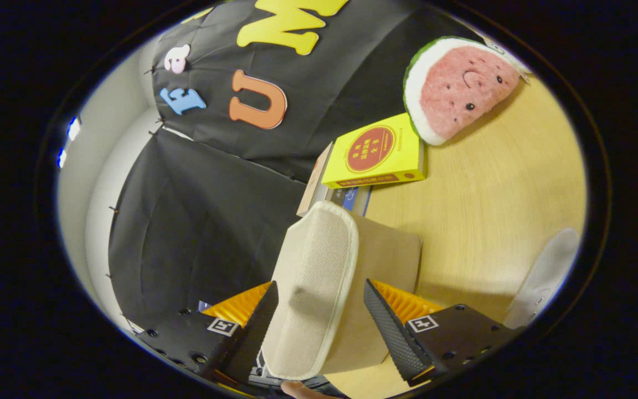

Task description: Open the storage box then place both shoes into the box .Put the left shoe in first, then the right shoe, with the right side of both shoes facing outward in a uniform manner.

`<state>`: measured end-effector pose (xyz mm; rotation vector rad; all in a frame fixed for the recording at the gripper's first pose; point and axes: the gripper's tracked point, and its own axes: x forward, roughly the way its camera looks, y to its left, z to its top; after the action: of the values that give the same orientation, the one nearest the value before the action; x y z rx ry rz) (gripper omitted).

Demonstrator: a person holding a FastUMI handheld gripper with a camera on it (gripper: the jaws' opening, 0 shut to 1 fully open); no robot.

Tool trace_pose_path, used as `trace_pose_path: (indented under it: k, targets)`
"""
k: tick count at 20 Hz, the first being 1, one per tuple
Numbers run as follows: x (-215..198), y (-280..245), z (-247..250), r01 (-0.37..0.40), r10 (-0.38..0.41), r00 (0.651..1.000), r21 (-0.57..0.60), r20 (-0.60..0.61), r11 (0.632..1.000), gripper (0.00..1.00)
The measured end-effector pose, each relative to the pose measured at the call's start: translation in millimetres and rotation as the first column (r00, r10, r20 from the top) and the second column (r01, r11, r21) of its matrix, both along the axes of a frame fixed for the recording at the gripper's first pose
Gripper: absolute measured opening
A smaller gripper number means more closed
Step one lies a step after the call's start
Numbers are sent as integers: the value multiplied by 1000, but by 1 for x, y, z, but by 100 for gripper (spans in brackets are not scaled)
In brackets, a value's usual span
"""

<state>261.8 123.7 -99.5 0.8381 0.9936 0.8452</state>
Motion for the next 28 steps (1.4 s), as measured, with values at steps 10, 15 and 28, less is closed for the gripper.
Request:
trace_pose_path:
  k: [10, 15, 28]
  targets:
    - [-4, 7, 3, -67, 70, 994, 34, -85, 997, 63]
    - [-4, -4, 18, -26, 26, 994, 1, -109, 1000, 58]
    - [-7, 7, 101, 64, -66, 997, -48, -34, 997, 0]
